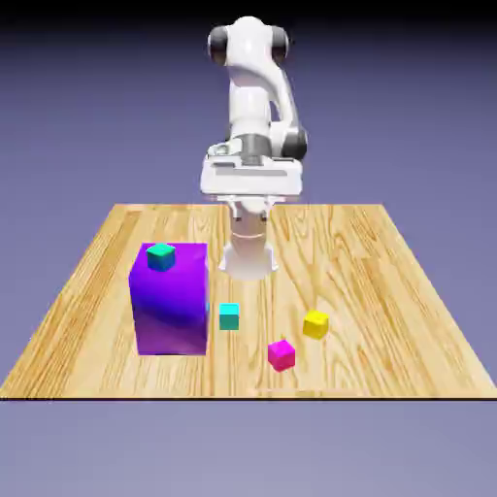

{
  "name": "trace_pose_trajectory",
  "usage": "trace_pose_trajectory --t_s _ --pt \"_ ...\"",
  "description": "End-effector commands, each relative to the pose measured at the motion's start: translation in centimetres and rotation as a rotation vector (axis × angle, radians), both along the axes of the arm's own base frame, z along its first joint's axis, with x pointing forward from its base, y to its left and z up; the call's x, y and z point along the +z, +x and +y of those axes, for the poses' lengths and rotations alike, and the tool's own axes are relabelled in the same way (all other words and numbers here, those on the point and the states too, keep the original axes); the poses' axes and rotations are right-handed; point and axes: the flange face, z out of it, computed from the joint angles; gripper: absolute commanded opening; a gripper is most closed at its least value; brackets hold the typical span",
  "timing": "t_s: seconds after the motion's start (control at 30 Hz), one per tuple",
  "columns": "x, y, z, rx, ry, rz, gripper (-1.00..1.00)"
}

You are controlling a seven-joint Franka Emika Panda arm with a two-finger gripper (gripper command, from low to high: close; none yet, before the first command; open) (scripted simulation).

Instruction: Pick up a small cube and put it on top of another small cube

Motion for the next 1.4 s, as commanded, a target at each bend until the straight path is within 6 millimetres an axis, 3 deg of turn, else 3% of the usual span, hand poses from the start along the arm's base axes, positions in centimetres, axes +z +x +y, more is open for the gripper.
trace_pose_trajectory --t_s 0.0,0.17,0.33,0.53,0.73,0.8,0.9,0.93,0.97,1.0,1.1,1.13,1.37 --pt "-1.1 0.6 1.1 0.032 -0.025 0.057 0.00" --pt "-7.3 2.5 6.5 0.193 -0.155 0.335 0.00" --pt "-13.6 2.5 11.6 0.353 -0.291 0.599 0.00" --pt "-20.8 0.6 17.2 0.544 -0.464 0.892 0.00" --pt "-26.9 -3.0 22.0 0.732 -0.645 1.149 0.00" --pt "-27.6 -3.5 22.6 0.756 -0.669 1.179 0.00" --pt "-33.1 -4.7 20.5 0.755 -0.669 1.179 0.00" --pt "-33.8 -5.0 20.2 0.756 -0.669 1.179 0.00" --pt "-33.8 -5.0 20.2 0.756 -0.669 1.179 -1.00" --pt "-33.8 -5.0 20.2 0.756 -0.669 1.179 -1.00" --pt "-28.4 -3.6 22.3 0.755 -0.669 1.179 -1.00" --pt "-27.3 -3.4 21.6 0.762 -0.675 1.174 -1.00" --pt "-24.3 -4.3 10.2 0.838 -0.741 1.134 -1.00"
